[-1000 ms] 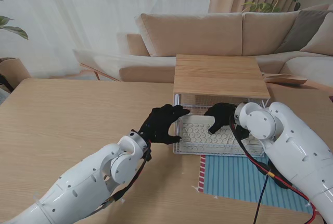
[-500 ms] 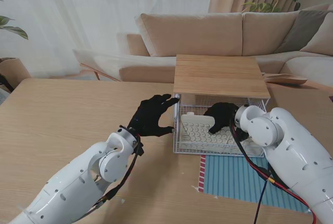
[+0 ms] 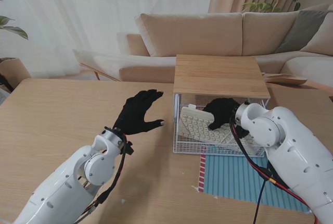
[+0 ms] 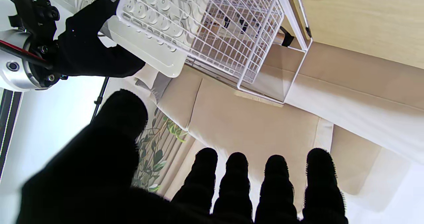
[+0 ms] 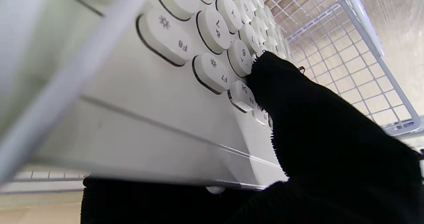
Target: Unroll the mouse pad and set up the keyboard and mouse from the tabletop organizer
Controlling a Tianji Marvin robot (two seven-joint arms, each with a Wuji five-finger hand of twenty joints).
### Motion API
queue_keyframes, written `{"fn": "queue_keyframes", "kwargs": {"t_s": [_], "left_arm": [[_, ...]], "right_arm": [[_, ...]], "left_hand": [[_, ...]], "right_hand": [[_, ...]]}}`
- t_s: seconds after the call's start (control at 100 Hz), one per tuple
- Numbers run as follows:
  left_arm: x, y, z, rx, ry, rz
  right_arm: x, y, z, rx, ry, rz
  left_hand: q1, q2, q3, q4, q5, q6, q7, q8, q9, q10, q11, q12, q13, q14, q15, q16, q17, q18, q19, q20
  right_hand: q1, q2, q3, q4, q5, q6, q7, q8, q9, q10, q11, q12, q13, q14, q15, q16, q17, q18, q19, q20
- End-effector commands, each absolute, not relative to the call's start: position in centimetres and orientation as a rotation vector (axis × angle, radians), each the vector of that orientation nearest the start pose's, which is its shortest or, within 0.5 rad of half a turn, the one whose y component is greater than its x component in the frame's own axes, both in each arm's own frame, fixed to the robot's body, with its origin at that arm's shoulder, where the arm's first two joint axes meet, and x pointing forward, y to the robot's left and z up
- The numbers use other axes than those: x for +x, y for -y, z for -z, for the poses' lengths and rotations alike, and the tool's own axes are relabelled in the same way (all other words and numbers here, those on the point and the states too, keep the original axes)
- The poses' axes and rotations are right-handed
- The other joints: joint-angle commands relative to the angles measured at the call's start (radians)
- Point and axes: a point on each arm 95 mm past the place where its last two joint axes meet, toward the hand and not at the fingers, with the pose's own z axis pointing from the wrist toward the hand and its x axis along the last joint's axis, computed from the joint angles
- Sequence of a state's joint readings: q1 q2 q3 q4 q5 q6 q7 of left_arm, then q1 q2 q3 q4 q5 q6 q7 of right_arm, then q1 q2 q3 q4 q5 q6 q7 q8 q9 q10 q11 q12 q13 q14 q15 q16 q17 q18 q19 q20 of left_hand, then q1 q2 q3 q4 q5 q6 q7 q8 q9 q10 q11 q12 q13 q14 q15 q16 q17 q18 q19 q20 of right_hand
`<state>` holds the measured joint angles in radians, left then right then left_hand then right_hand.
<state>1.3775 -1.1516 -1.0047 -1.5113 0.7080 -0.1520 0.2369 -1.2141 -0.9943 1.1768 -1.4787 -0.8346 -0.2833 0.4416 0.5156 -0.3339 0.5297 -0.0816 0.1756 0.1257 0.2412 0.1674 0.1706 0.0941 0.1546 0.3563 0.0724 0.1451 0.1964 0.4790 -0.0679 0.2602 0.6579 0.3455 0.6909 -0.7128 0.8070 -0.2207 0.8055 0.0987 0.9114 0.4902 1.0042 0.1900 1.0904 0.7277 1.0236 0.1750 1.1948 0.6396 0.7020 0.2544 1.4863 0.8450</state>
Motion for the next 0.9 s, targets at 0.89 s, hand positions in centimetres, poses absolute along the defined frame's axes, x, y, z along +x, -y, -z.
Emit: {"fn": "queue_keyframes", "kwargs": {"t_s": [0.89], "left_arm": [[42.1,4.0,29.8,-1.365,-1.199,1.997]], "right_arm": [[46.1,2.2,20.2,0.854,-1.821,-1.577]], "left_hand": [[-0.002,-0.036,0.026,0.03,-0.022,0.04,0.133,0.075,0.028,0.037,0.11,-0.082,0.008,0.01,0.05,-0.023,-0.012,0.036,0.001,-0.017]], "right_hand": [[0.132,-0.004,0.229,0.009,0.065,-0.062,0.068,0.047,0.024,0.101,0.04,0.018,0.121,-0.05,0.159,0.06,-0.009,0.005,-0.009,0.031]]}}
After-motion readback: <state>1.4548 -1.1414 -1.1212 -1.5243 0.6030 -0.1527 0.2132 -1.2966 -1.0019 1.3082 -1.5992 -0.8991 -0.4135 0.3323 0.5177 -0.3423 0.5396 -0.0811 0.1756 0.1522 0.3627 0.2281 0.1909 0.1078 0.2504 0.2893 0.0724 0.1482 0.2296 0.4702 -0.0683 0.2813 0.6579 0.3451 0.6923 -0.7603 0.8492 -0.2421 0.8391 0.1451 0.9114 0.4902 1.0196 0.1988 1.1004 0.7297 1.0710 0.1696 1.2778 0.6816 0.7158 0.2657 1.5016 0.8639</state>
